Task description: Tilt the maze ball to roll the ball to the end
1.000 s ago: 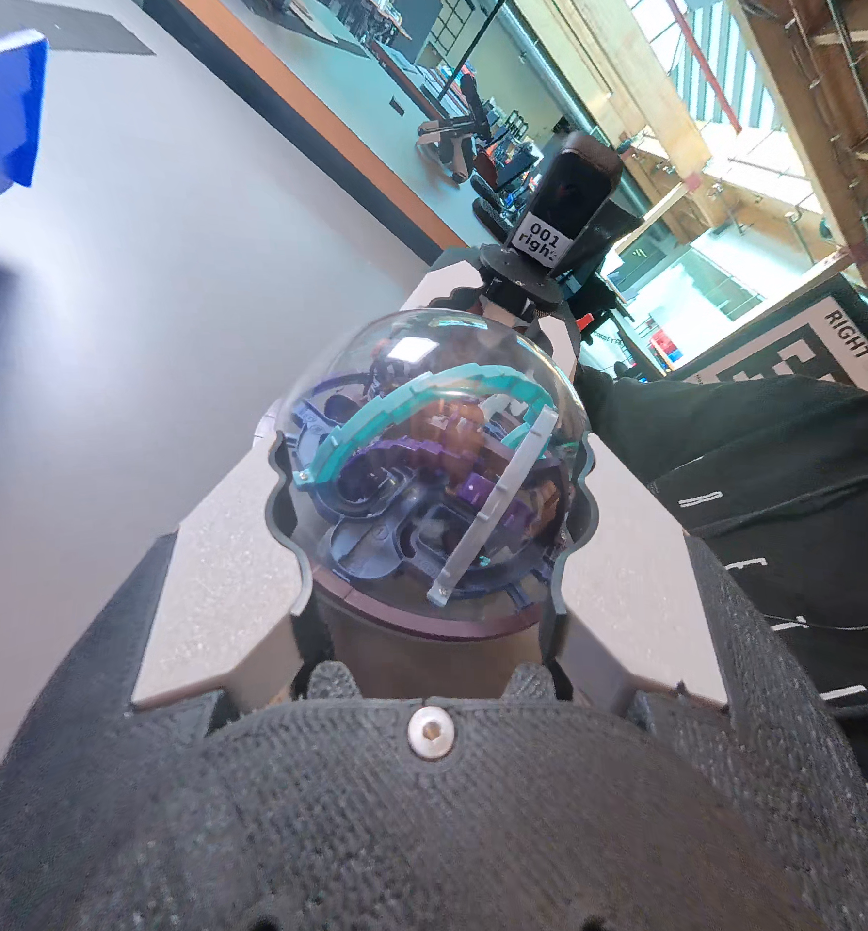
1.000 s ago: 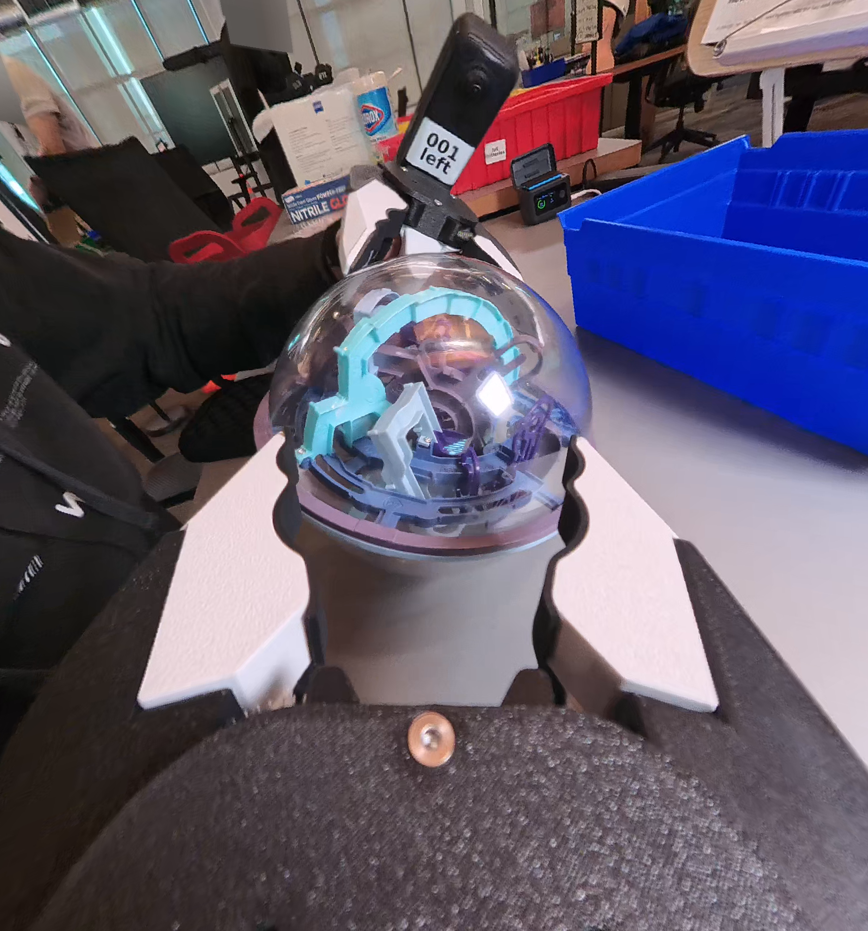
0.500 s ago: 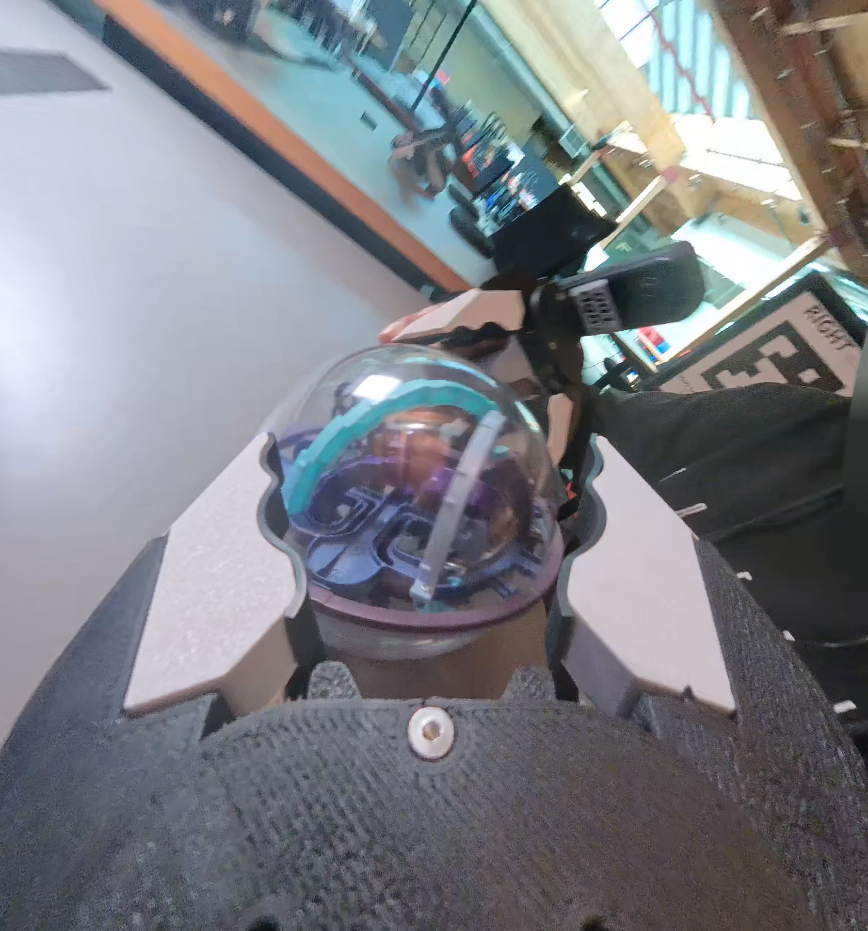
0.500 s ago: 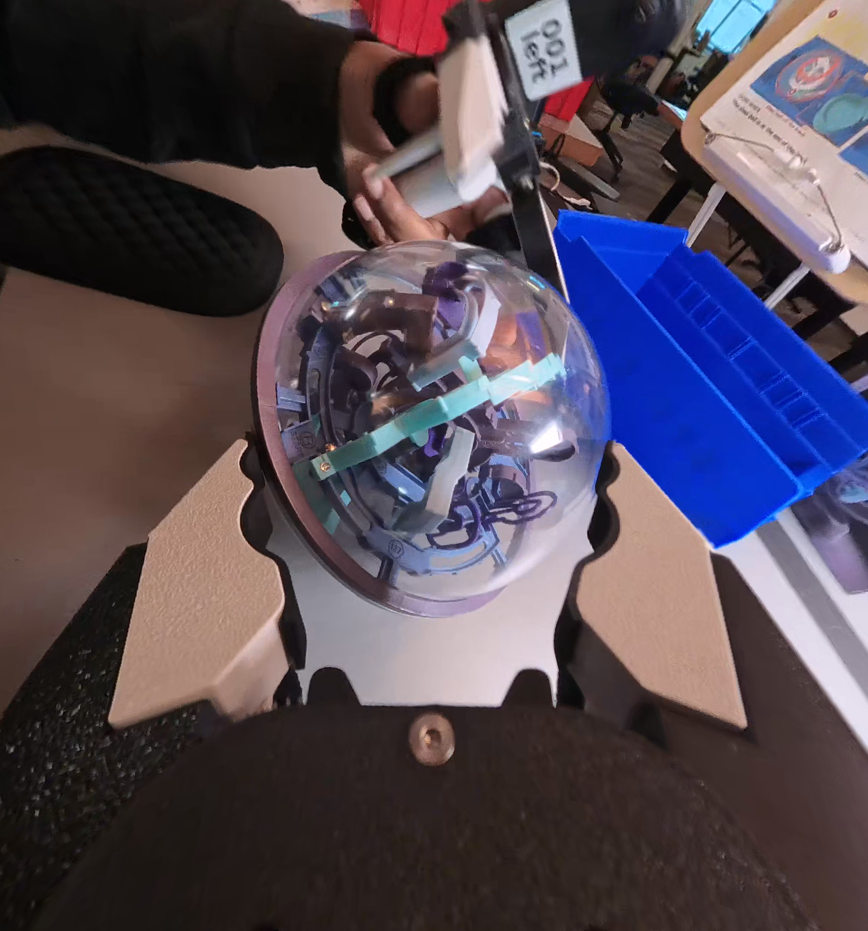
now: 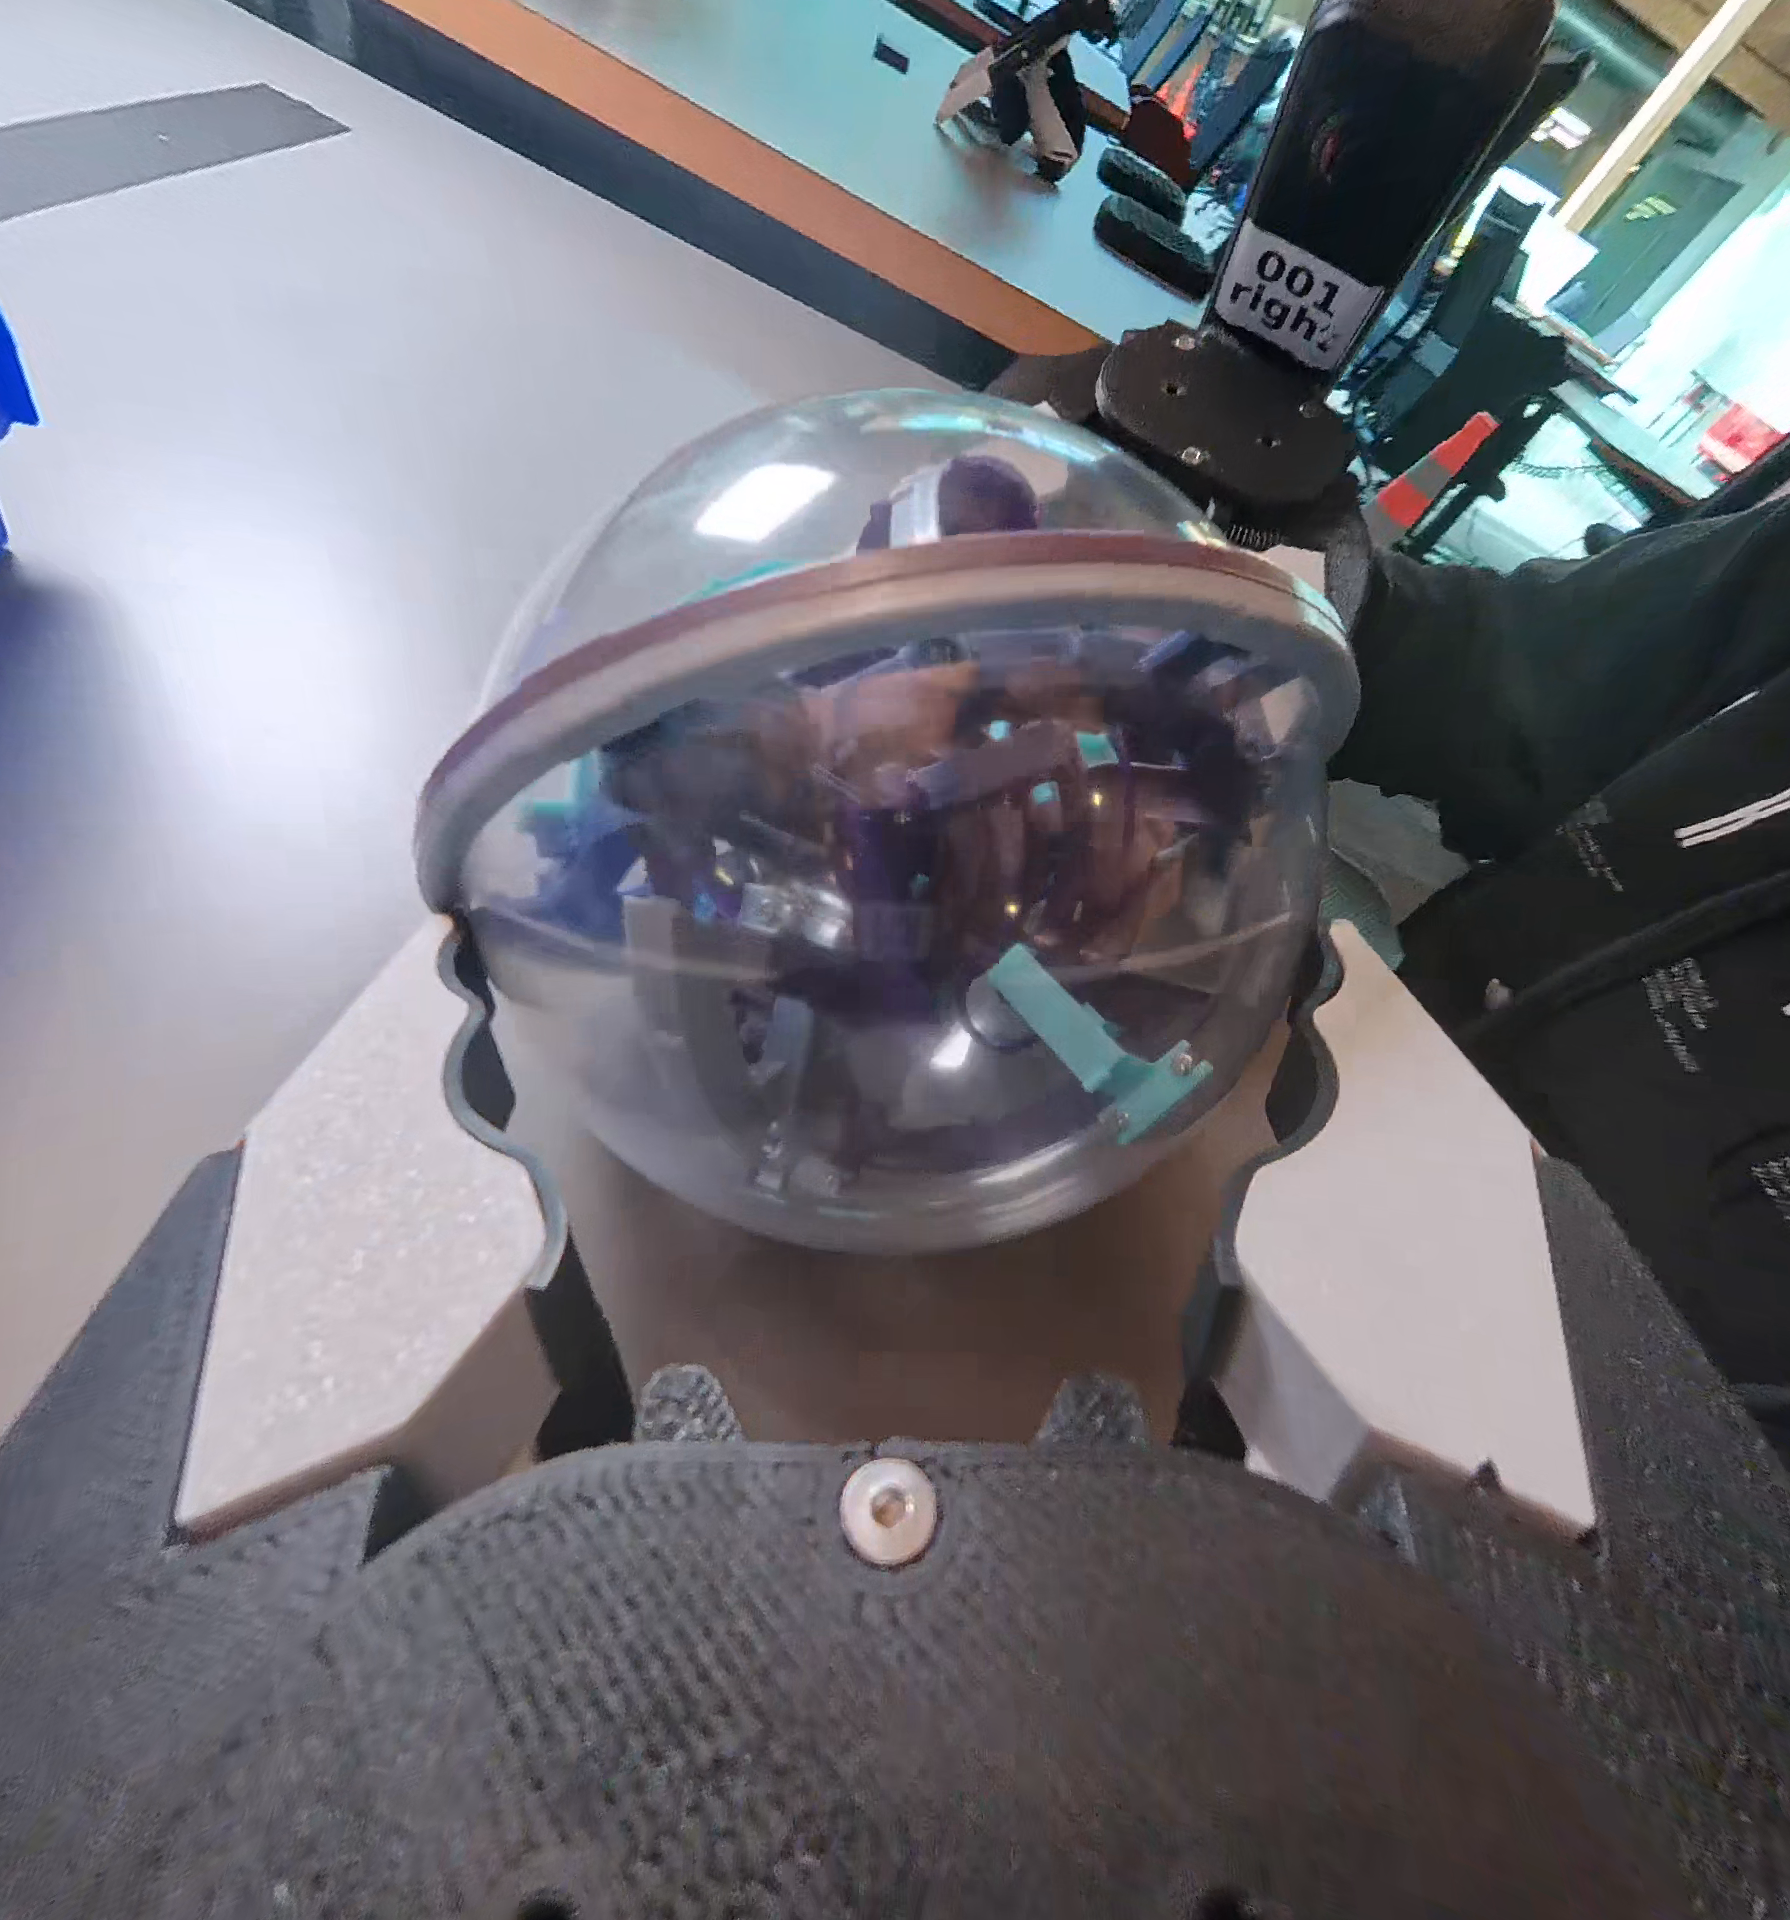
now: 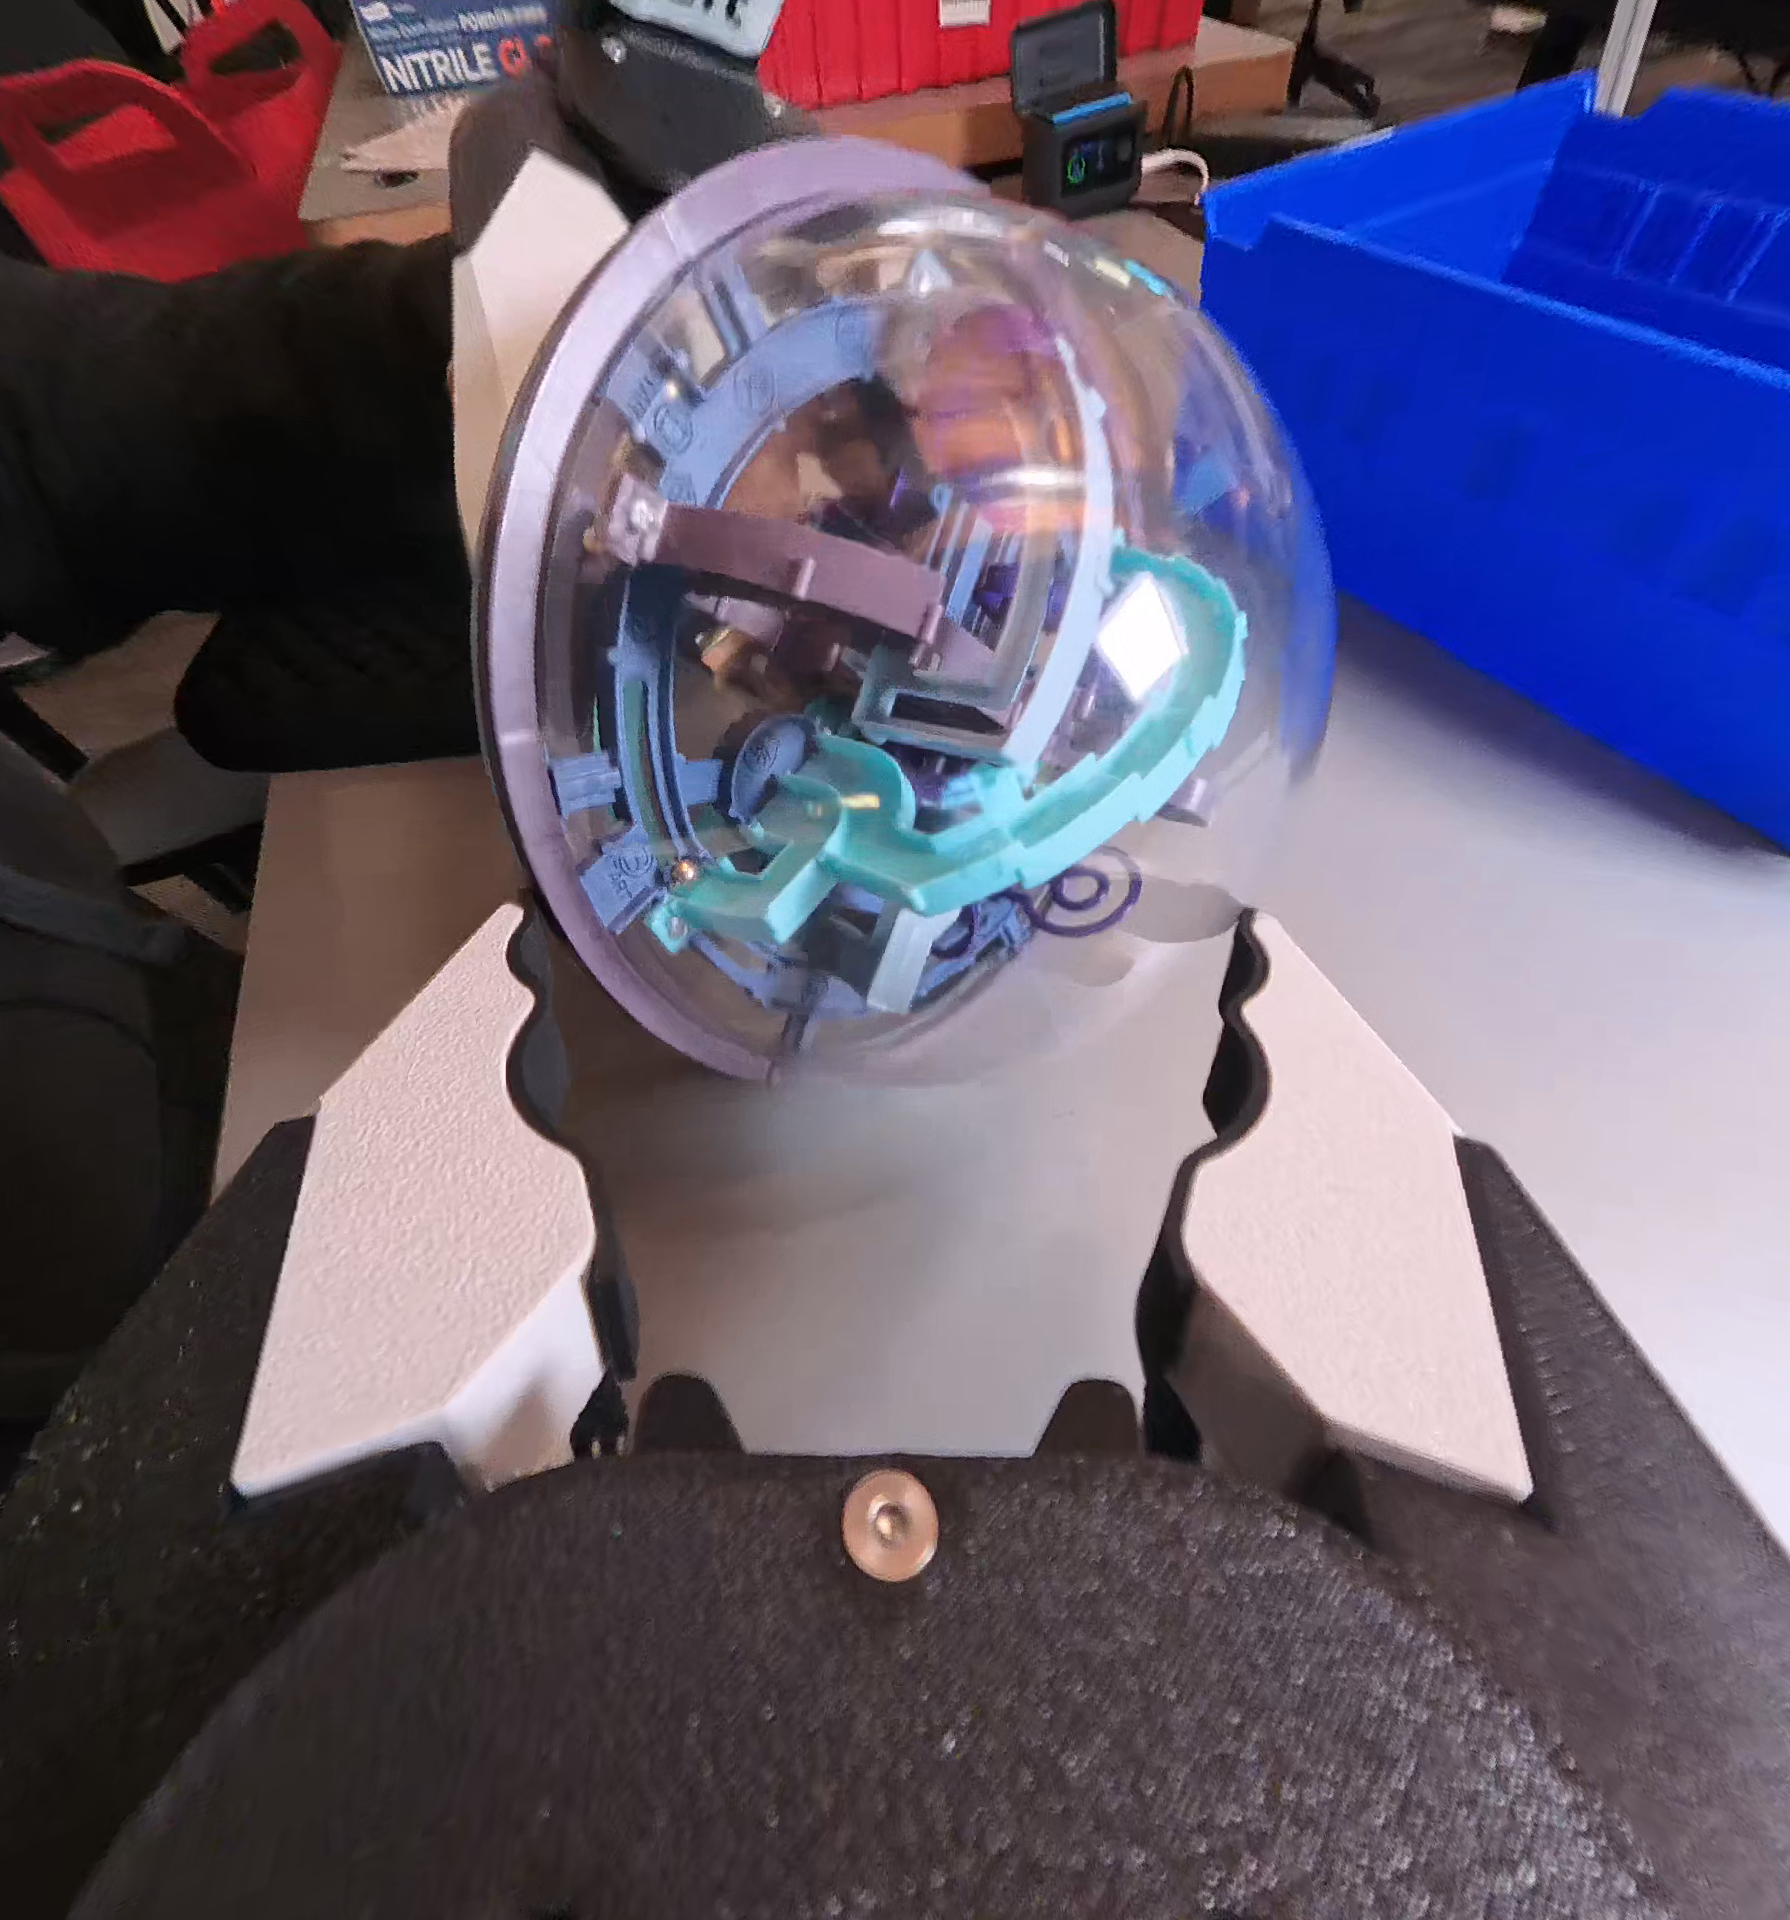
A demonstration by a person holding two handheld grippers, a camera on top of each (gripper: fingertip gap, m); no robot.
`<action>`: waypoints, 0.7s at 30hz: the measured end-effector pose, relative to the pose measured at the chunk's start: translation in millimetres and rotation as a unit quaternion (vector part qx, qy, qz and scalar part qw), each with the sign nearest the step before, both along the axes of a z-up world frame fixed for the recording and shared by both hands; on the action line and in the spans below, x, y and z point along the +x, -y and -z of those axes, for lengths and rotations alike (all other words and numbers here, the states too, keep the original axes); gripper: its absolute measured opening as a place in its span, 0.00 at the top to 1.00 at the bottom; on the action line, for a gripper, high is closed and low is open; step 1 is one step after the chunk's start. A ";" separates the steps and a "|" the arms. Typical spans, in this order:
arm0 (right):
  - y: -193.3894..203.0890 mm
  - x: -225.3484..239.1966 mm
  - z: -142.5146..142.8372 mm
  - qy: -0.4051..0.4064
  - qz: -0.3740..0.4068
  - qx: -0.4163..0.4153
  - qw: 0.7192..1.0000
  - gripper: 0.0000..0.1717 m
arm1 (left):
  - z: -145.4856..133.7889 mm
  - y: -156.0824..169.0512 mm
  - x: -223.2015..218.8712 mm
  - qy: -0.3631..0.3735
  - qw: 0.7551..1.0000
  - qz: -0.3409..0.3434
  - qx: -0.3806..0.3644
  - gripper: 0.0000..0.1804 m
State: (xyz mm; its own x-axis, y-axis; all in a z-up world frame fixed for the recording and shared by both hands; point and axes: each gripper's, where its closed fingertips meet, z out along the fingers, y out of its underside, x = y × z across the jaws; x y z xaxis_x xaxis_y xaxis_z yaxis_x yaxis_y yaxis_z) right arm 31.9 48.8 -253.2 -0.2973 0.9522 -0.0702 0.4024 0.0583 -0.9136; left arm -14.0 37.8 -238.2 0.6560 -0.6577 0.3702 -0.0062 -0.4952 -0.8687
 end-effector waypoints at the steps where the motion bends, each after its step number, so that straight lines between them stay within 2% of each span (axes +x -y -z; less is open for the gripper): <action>1: 3.5 2.7 3.1 0.013 -0.007 -0.001 1.000 0.28 | -3.1 0.8 -1.4 0.014 1.000 0.010 -0.011 0.18; 5: 22.0 21.0 17.2 0.063 -0.077 0.031 0.995 0.32 | -15.8 -0.3 -7.5 0.081 0.994 0.047 -0.063 0.19; 10: -4.0 8.4 -13.0 -0.012 -0.065 0.058 0.996 0.26 | -18.5 -9.1 -0.7 0.088 0.989 0.089 -0.085 0.20; 13: -3.6 -4.4 -21.1 -0.041 -0.072 0.073 0.994 0.25 | -20.1 -15.3 4.7 0.103 0.985 0.106 -0.085 0.21; 18: -4.9 -13.7 -12.9 -0.031 -0.061 0.048 0.996 0.26 | -23.0 -27.7 -4.9 0.170 0.981 0.051 -0.081 0.24; 21: -7.6 -16.6 -9.2 -0.017 -0.046 0.018 0.999 0.27 | -28.1 -18.2 -21.7 0.158 0.987 0.008 -0.025 0.26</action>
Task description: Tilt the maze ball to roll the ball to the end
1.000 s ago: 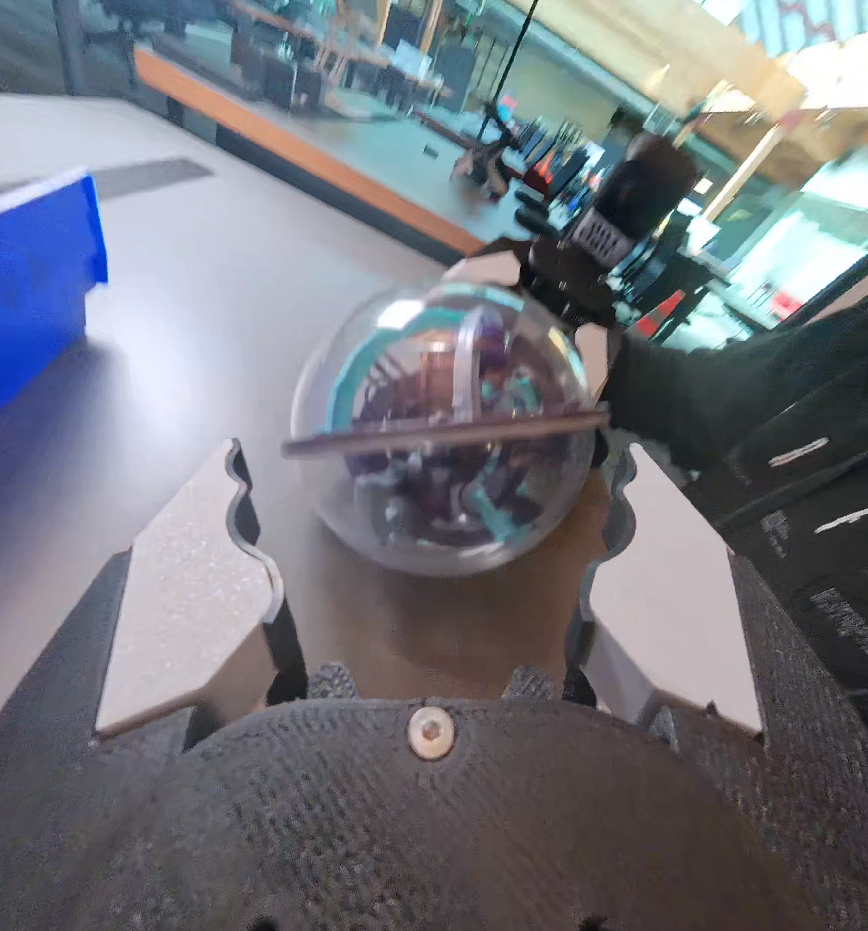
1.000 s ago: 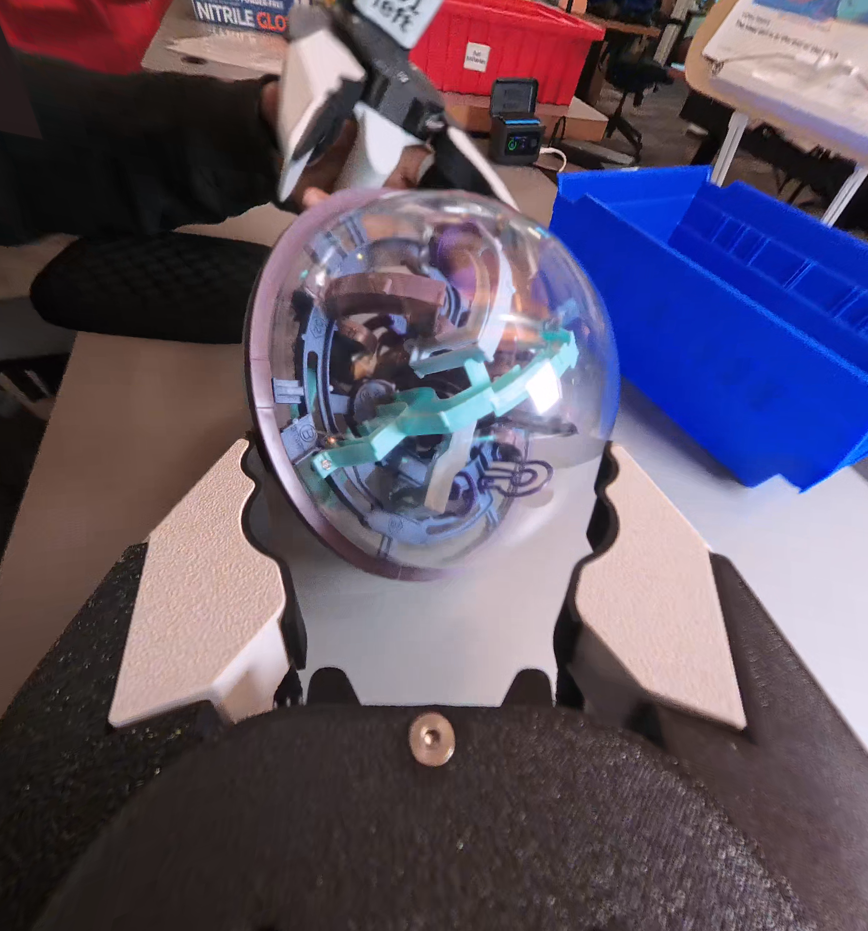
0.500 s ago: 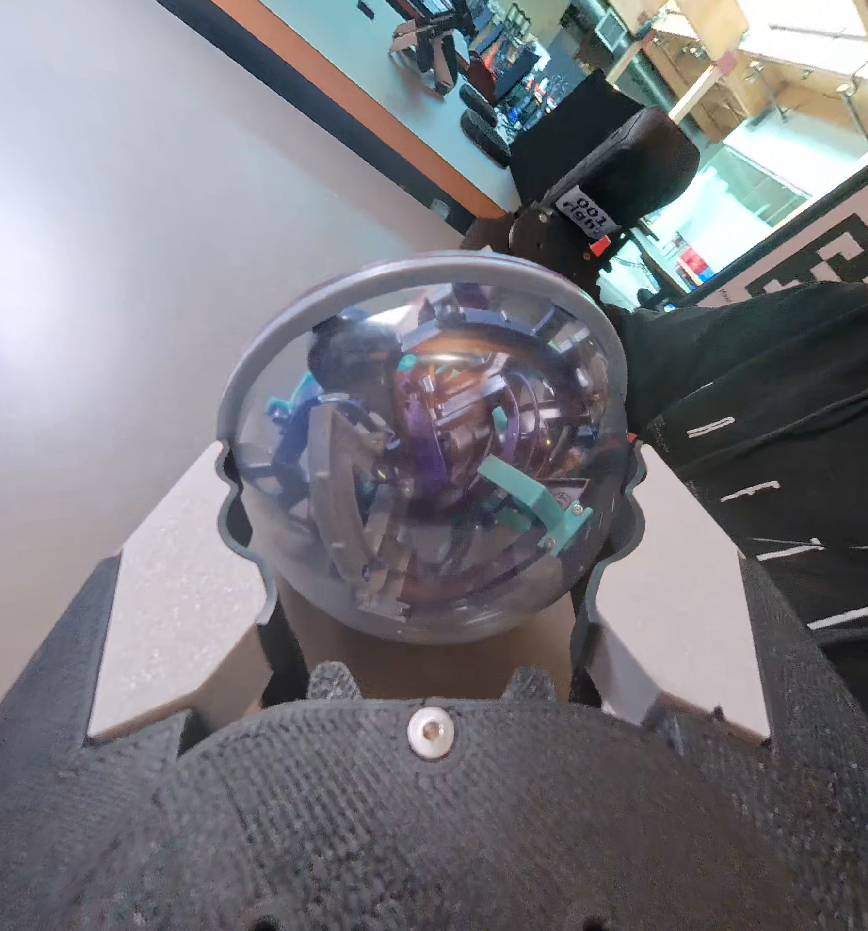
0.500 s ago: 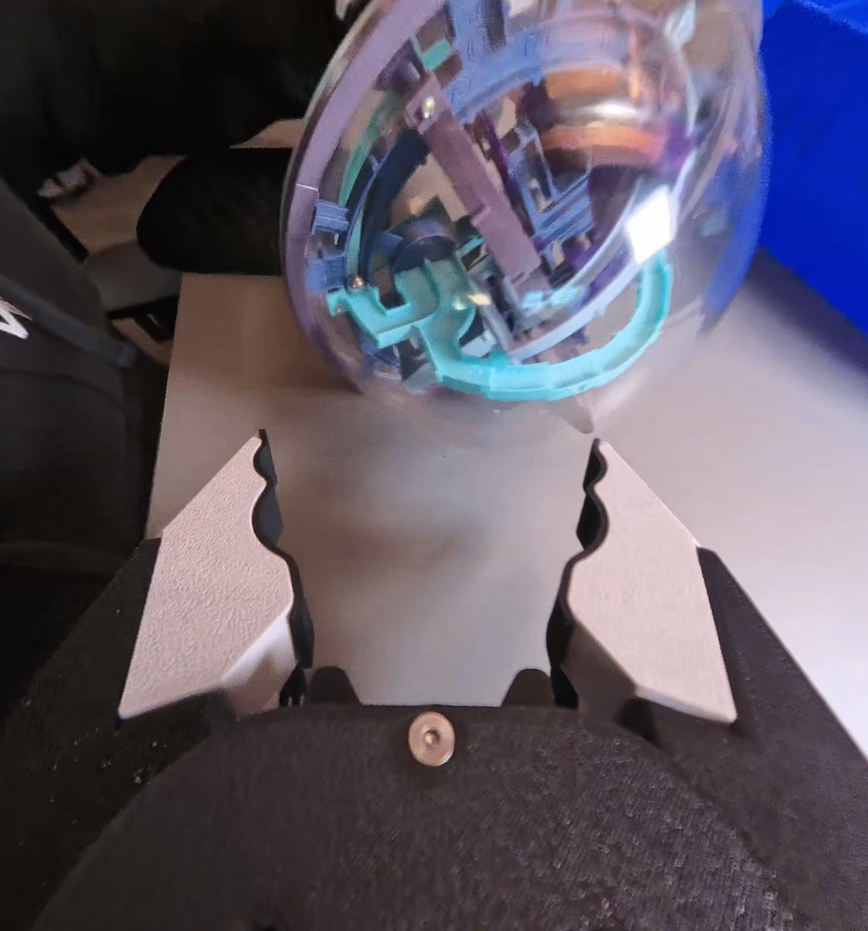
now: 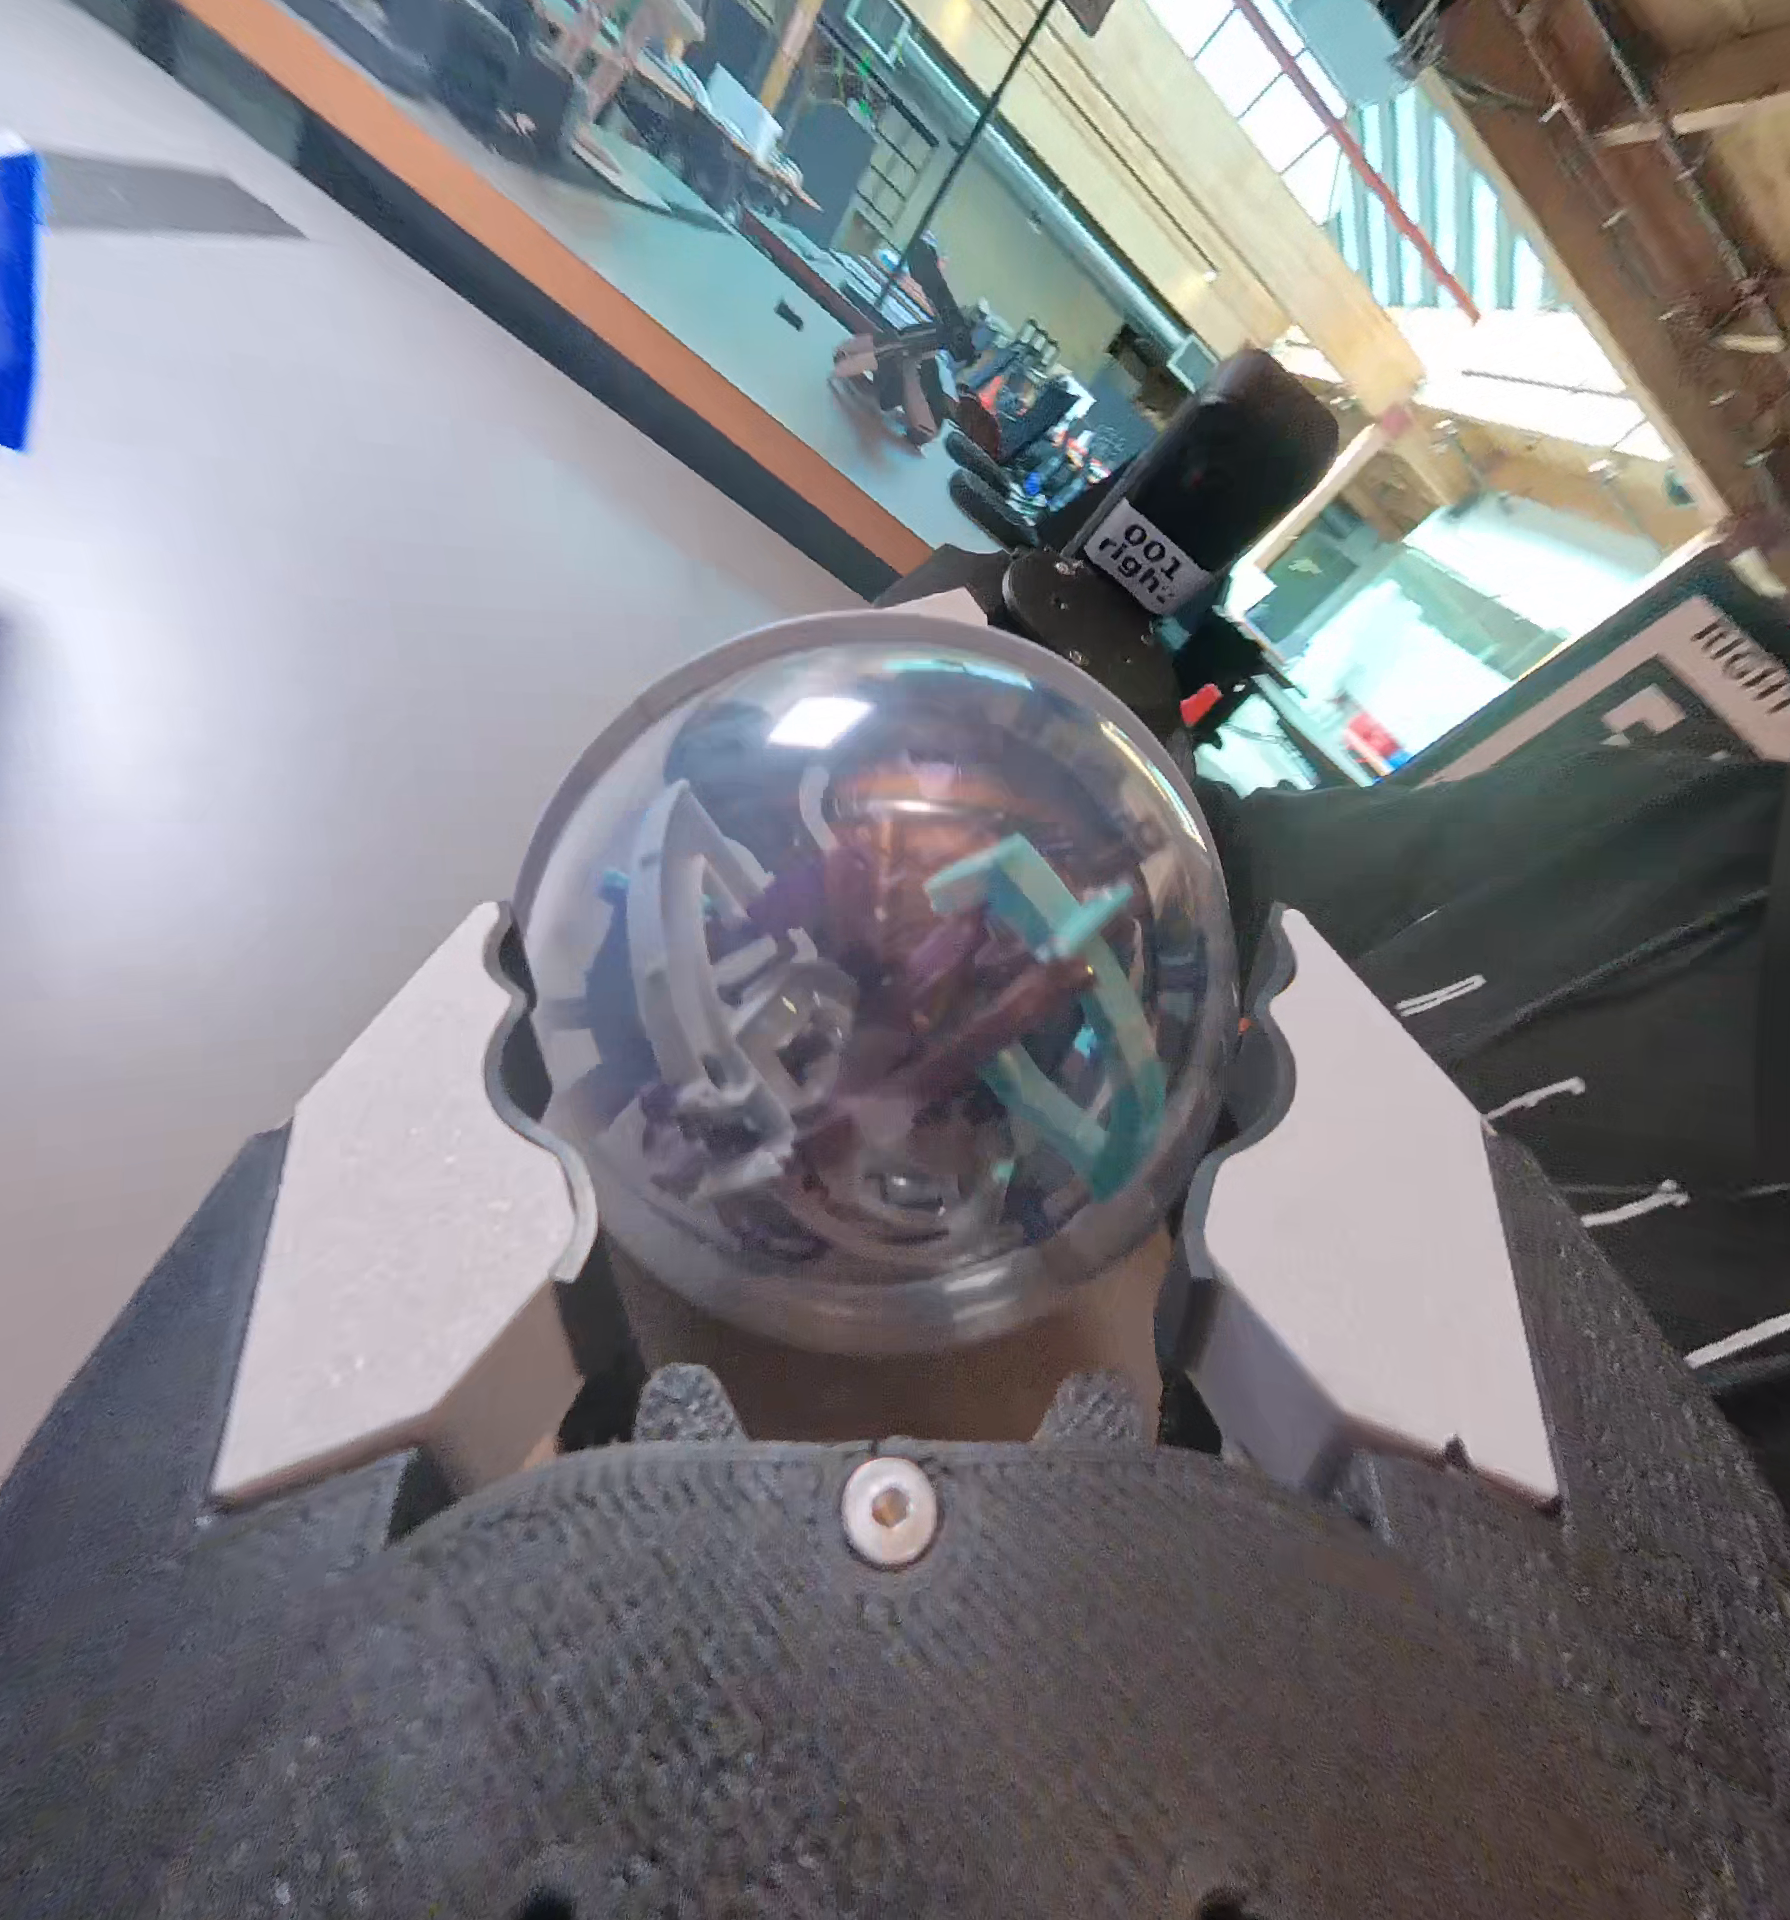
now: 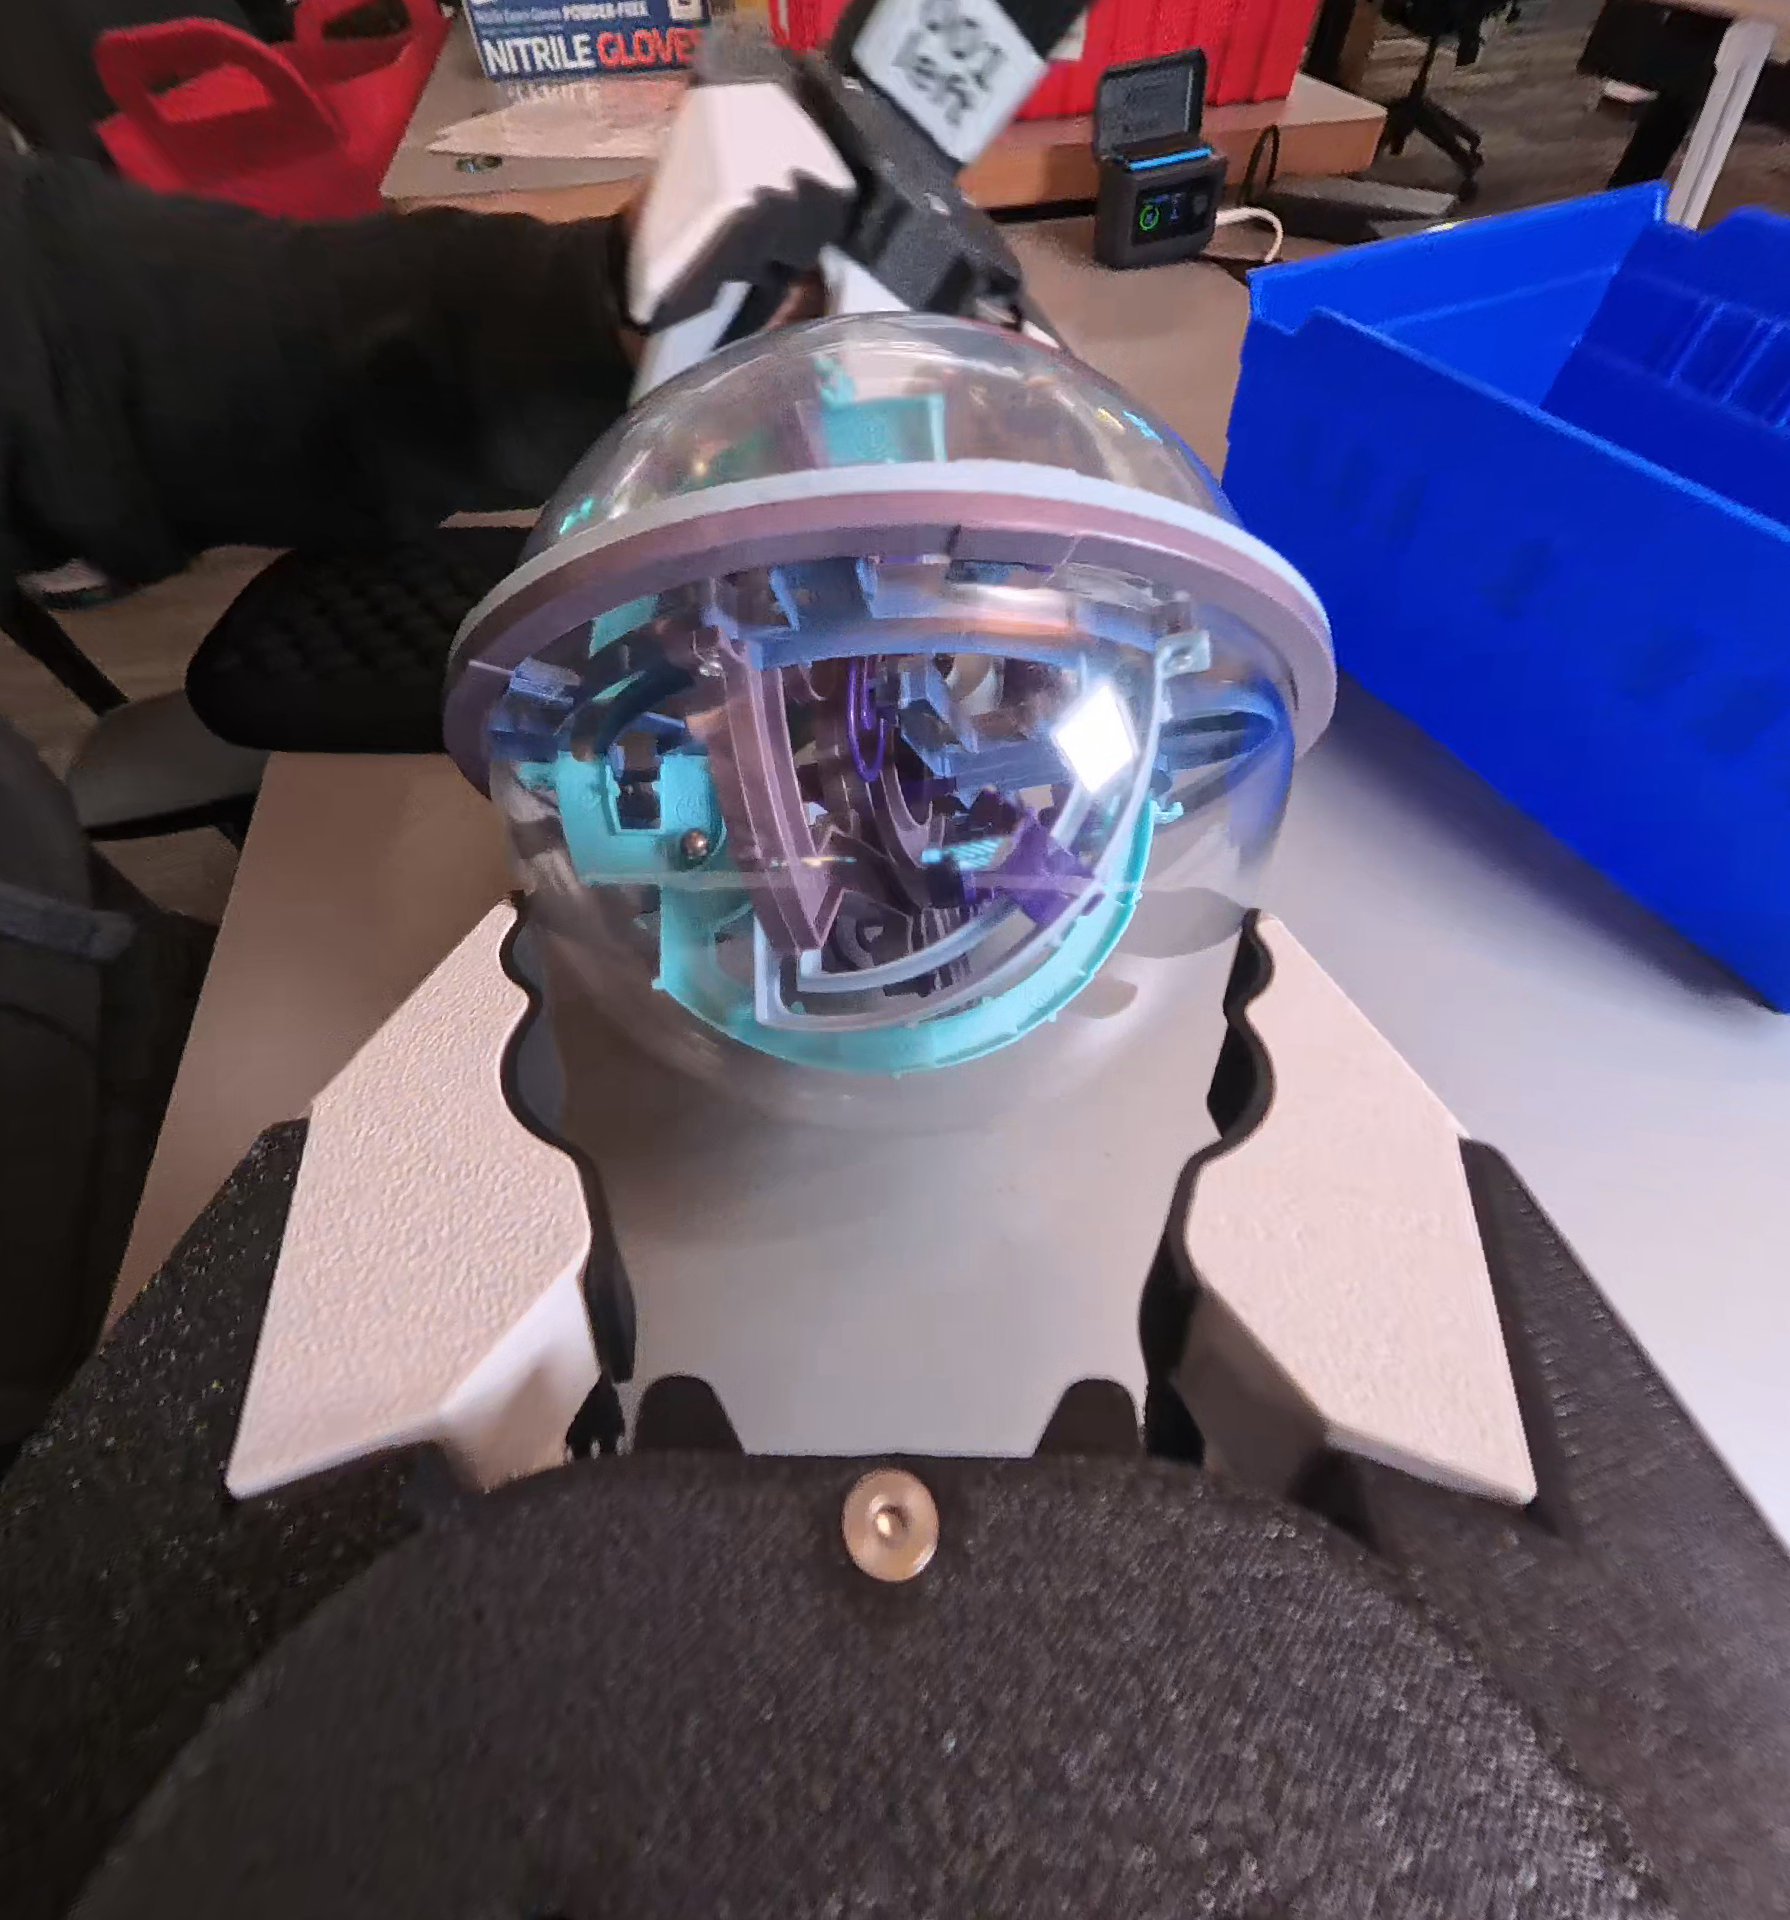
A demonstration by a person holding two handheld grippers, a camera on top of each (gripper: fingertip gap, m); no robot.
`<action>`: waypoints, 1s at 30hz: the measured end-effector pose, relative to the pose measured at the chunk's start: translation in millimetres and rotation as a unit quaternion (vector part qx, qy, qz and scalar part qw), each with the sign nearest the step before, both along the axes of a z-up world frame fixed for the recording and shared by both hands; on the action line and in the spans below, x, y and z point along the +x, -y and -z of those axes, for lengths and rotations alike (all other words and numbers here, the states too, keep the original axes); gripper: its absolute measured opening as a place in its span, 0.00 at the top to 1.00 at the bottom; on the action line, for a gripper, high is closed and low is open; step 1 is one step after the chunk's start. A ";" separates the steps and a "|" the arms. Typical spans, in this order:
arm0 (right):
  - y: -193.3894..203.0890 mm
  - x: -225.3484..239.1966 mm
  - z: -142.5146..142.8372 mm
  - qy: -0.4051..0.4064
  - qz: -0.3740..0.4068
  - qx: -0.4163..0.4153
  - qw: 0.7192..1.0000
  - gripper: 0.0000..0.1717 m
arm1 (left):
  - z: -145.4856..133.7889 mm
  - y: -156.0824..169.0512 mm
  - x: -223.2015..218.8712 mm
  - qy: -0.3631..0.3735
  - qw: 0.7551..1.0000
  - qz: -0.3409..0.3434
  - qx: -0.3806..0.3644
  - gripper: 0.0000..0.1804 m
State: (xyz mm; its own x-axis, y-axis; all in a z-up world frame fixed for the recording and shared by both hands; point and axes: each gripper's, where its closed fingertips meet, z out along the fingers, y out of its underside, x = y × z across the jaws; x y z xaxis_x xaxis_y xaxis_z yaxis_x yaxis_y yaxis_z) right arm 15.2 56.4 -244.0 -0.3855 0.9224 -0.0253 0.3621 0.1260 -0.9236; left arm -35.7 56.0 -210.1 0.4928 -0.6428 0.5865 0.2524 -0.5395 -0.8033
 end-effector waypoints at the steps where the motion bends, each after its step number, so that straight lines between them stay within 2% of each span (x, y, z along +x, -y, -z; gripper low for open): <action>1: 0.0 -1.3 -0.8 0.000 0.005 -0.010 1.000 0.27 | 0.5 8.1 -2.1 -0.015 1.000 -0.007 0.016 0.24; 3: 2.6 -3.3 -2.3 0.004 0.006 -0.029 1.000 0.27 | 11.1 23.9 3.0 -0.060 0.998 -0.007 0.032 0.20; 6: 9.9 -9.7 -14.0 -0.001 0.006 -0.068 0.998 0.27 | 32.5 31.0 9.1 -0.121 0.992 -0.013 0.032 0.18; 11: 17.9 -16.6 -35.8 -0.013 0.008 -0.064 0.998 0.27 | 53.9 47.5 20.9 -0.080 0.994 0.074 -0.018 0.18; 16: 23.3 -13.7 -37.9 -0.022 0.002 -0.034 0.999 0.27 | 71.9 53.9 33.3 -0.132 0.983 0.123 -0.028 0.19; 22: 15.0 1.4 -43.6 -0.058 -0.021 -0.013 0.998 0.27 | 72.2 52.0 27.1 -0.149 0.981 0.118 -0.027 0.25; 26: 4.5 9.9 -25.7 -0.046 -0.051 0.054 0.996 0.22 | 28.8 46.0 11.3 -0.133 0.986 0.051 0.083 0.20; 28: 5.5 4.4 -21.7 -0.053 -0.058 0.076 0.994 0.22 | 29.7 38.8 13.0 -0.182 0.976 0.032 0.112 0.18; 30: 7.7 -3.7 -19.0 -0.053 -0.062 0.086 0.993 0.24 | 37.1 31.6 20.8 -0.207 0.972 0.032 0.110 0.16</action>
State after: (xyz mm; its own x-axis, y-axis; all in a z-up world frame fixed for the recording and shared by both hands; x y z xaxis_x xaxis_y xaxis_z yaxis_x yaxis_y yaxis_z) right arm 11.5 48.7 -225.0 -0.4892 0.8544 0.1752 0.2350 0.3225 -0.9169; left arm -14.9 24.4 -247.2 0.6118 -0.7674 0.1918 -0.1449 -0.3471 -0.9266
